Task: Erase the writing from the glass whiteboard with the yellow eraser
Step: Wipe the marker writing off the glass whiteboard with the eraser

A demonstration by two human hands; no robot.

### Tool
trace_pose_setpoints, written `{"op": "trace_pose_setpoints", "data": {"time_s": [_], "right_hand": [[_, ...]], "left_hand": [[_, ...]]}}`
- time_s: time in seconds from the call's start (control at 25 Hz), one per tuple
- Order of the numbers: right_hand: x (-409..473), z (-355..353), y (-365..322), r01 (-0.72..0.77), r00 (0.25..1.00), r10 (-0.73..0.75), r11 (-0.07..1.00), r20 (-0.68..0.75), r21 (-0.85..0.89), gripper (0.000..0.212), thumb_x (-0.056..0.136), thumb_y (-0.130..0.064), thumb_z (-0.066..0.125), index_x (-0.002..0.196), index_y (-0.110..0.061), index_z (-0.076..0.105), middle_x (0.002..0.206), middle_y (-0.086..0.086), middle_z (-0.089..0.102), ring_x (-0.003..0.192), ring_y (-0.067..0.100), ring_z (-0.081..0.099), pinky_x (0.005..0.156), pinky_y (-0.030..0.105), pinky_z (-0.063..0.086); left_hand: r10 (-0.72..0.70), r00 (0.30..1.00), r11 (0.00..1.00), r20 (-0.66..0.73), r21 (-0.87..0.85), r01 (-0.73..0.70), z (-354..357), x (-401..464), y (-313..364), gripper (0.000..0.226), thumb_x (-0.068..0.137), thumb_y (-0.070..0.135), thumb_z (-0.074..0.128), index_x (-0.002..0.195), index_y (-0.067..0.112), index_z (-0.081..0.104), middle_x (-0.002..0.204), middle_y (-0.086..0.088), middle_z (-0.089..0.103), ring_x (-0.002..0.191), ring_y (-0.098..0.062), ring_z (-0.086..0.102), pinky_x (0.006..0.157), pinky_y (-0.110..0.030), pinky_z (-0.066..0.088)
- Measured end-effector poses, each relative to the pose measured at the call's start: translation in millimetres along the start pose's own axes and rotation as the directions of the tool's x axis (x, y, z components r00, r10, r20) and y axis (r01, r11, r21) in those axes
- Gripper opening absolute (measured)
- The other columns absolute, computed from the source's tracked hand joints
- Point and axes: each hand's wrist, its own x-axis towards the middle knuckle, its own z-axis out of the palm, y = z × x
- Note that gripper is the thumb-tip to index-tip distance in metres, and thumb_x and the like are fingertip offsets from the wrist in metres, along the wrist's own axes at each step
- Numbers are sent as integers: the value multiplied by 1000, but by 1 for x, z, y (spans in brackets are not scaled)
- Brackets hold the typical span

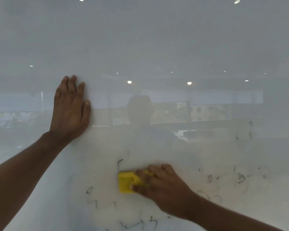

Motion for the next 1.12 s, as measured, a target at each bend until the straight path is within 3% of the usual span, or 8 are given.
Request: {"op": "trace_pose_setpoints", "data": {"time_s": [0.08, 0.2, 0.28, 0.44, 0.56, 0.72, 0.92, 1.12], "right_hand": [[39, -10, 43, -213, 973, 206, 975, -103, -56, 52, 93, -28, 63, 143, -41, 51, 147, 5, 54, 105, 32, 61, 80, 37, 39], [102, -41, 115, -695, 688, 669, 719, -279, 9, 53, 91, -29, 58, 143, -38, 48, 153, 4, 46, 107, 35, 51, 77, 40, 39], [122, -40, 107, -767, 587, 749, 636, -307, 86, 54, 90, -28, 54, 143, -36, 47, 151, 4, 42, 107, 35, 49, 78, 41, 38], [74, 12, -18, -188, 978, 190, 982, -88, 29, 49, 94, -23, 55, 141, -39, 50, 148, 6, 44, 109, 32, 51, 83, 40, 34], [22, 24, -64, 70, 997, -72, 992, 16, 100, 41, 103, -17, 39, 137, -37, 54, 151, 2, 49, 118, 30, 55, 91, 42, 40], [75, 3, -1, -160, 983, 161, 987, -94, 11, 49, 92, -22, 54, 138, -40, 55, 147, 6, 56, 109, 32, 61, 83, 38, 35], [157, -24, 44, -764, 585, 765, 631, -269, 132, 55, 90, -25, 57, 143, -38, 49, 155, 2, 43, 112, 35, 48, 82, 41, 36], [143, 29, -117, -254, 958, 266, 960, -104, 117, 48, 91, -18, 57, 135, -35, 61, 146, 6, 58, 110, 34, 61, 87, 40, 38]], "left_hand": [[-10, 1000, 1000, -5, -2, 10, -1, -8, -7, 60, 103, 27, 33, 154, -4, 34, 166, -28, 22, 157, -43, 13, 129, -52, 12], [-17, 1000, 1000, -14, -18, 17, -2, -13, -9, 59, 103, 26, 35, 155, -3, 34, 167, -27, 22, 158, -42, 12, 129, -50, 11], [-28, 1000, 999, -5, -23, 27, -4, -17, -12, 59, 103, 24, 35, 155, -3, 33, 167, -28, 21, 158, -42, 12, 129, -51, 11], [-39, 999, 999, 25, -21, 40, -10, -30, -24, 59, 103, 25, 36, 155, -4, 33, 167, -28, 20, 157, -43, 12, 129, -52, 11], [-51, 997, 999, 55, -10, 51, -15, -44, -40, 61, 103, 28, 34, 157, 0, 29, 168, -27, 16, 159, -40, 7, 129, -48, 6], [-95, 992, 995, 79, 2, 95, -18, -66, -60, 64, 104, 32, 32, 161, 4, 22, 170, -24, 8, 160, -37, -1, 129, -44, -1], [-60, 998, 995, 24, -74, 62, -18, -76, -68, 61, 105, 21, 34, 160, -2, 21, 169, -27, 9, 158, -41, 1, 130, -41, -4], [-29, 999, 989, 23, -145, 32, -20, -80, -76, 54, 104, 8, 38, 156, -8, 30, 166, -30, 19, 156, -46, 10, 131, -48, 4]]}}
